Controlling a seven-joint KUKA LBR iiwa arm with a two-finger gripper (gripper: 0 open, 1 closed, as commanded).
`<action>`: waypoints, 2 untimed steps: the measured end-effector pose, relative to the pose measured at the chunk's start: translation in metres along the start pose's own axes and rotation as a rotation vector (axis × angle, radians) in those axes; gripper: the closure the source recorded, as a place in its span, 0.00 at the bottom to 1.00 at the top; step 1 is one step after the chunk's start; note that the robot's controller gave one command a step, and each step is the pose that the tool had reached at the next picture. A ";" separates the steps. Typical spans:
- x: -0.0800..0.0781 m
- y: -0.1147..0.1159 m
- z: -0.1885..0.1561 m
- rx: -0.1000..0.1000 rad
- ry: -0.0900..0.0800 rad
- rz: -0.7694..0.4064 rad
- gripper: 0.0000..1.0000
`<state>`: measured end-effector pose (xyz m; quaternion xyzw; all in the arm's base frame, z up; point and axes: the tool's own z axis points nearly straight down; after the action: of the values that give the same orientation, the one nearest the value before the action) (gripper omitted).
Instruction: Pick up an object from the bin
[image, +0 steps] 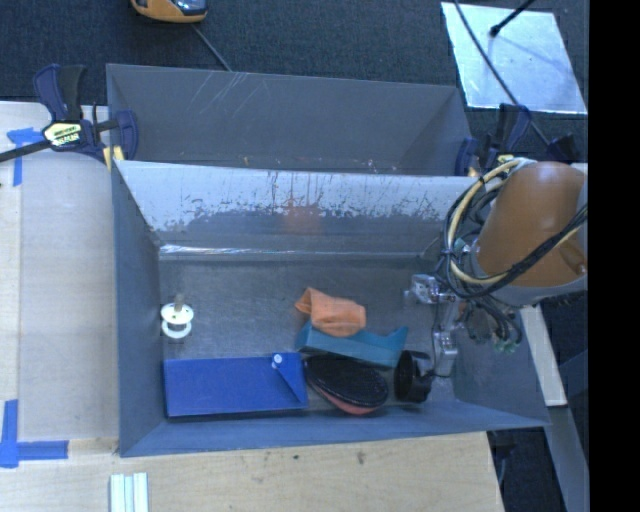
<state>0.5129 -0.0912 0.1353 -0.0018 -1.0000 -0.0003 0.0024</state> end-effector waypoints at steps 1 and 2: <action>-0.002 0.000 -0.004 0.001 -0.008 -0.003 0.00; -0.007 0.016 0.033 0.004 -0.013 -0.015 0.00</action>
Offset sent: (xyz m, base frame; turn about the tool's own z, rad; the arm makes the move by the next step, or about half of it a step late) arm 0.0031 0.0302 -0.0653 -0.0231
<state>0.5196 -0.0751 0.1026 0.0056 -1.0000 0.0020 -0.0041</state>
